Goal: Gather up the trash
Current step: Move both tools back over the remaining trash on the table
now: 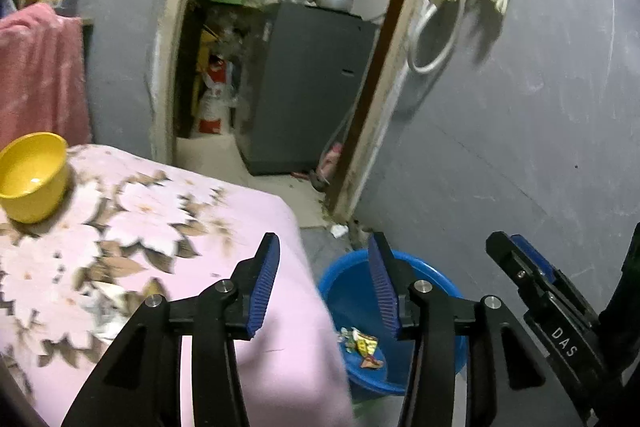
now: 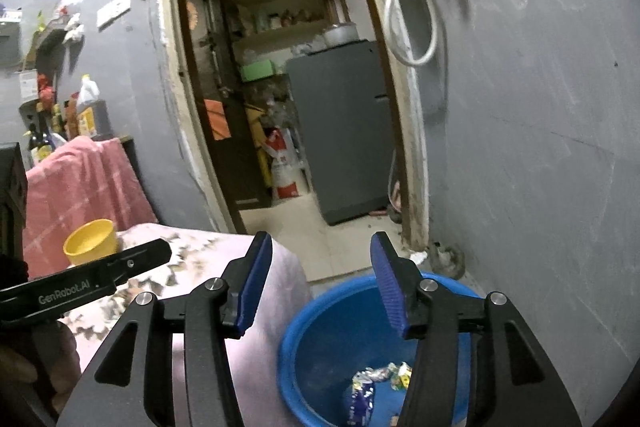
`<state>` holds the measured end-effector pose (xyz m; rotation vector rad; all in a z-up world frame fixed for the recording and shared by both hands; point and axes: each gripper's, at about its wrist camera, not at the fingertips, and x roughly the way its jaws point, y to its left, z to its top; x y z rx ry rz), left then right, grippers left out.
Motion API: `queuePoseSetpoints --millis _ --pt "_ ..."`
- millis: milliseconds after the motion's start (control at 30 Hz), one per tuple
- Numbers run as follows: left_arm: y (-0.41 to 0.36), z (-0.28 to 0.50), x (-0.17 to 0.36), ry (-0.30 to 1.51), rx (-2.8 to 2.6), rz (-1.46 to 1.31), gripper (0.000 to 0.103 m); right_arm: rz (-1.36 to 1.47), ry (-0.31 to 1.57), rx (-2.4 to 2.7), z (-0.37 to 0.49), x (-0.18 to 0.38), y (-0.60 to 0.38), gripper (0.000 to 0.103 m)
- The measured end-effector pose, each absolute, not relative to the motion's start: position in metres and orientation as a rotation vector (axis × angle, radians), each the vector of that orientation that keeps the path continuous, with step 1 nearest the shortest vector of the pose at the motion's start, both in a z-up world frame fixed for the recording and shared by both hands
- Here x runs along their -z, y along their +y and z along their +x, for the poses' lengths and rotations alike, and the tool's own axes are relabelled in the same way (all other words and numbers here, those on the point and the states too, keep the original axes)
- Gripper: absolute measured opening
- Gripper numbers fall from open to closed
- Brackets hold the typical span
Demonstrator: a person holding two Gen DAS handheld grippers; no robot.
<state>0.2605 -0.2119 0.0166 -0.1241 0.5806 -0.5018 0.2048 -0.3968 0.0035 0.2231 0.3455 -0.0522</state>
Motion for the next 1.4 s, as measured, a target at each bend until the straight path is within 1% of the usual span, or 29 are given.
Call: queuePoseSetpoints --millis 200,233,300,333,367,400,467,567,700,733,767,800,833,1100,1400 --pt "-0.168 0.244 -0.034 0.518 0.426 -0.123 0.050 0.200 0.311 0.003 0.200 -0.020 -0.364 0.053" --pt "-0.158 0.242 -0.037 0.507 0.409 -0.121 0.053 0.196 0.307 -0.006 0.201 -0.023 -0.357 0.055" --pt "-0.141 0.237 -0.041 0.485 0.375 -0.121 0.056 0.190 0.299 -0.025 0.201 -0.028 -0.344 0.061" --pt "-0.133 0.235 -0.042 0.476 0.360 -0.121 0.058 0.188 0.295 -0.032 0.200 -0.029 -0.340 0.067" --pt "-0.125 0.234 -0.043 0.468 0.343 -0.121 0.061 0.185 0.290 -0.041 0.199 -0.031 -0.334 0.071" --pt "-0.117 0.232 -0.044 0.461 0.327 -0.123 0.062 0.181 0.285 -0.050 0.199 -0.033 -0.327 0.072" --pt "-0.104 0.227 -0.044 0.449 0.300 -0.128 0.073 0.176 0.280 -0.067 0.199 -0.036 -0.317 0.077" --pt "-0.083 0.220 -0.045 0.417 0.252 -0.140 0.083 0.167 0.268 -0.095 0.198 -0.040 -0.299 0.082" --pt "-0.058 0.211 -0.046 0.386 0.200 -0.141 0.086 0.153 0.258 -0.125 0.197 -0.043 -0.278 0.089" --pt "-0.052 0.208 -0.045 0.379 0.185 -0.143 0.087 0.152 0.257 -0.129 0.197 -0.044 -0.274 0.094" --pt "-0.046 0.206 -0.045 0.375 0.177 -0.143 0.090 0.150 0.253 -0.134 0.197 -0.044 -0.269 0.099" --pt "-0.040 0.204 -0.044 0.368 0.162 -0.145 0.093 0.148 0.249 -0.140 0.197 -0.045 -0.264 0.101" --pt "-0.036 0.201 -0.043 0.359 0.147 -0.146 0.100 0.146 0.244 -0.145 0.196 -0.045 -0.261 0.103" --pt "-0.008 0.181 -0.037 0.290 0.087 -0.114 0.101 0.101 0.198 -0.187 0.189 -0.046 -0.230 0.103" --pt "0.005 0.177 -0.022 0.291 0.051 -0.068 0.101 0.053 0.181 -0.232 0.189 -0.038 -0.204 0.103"
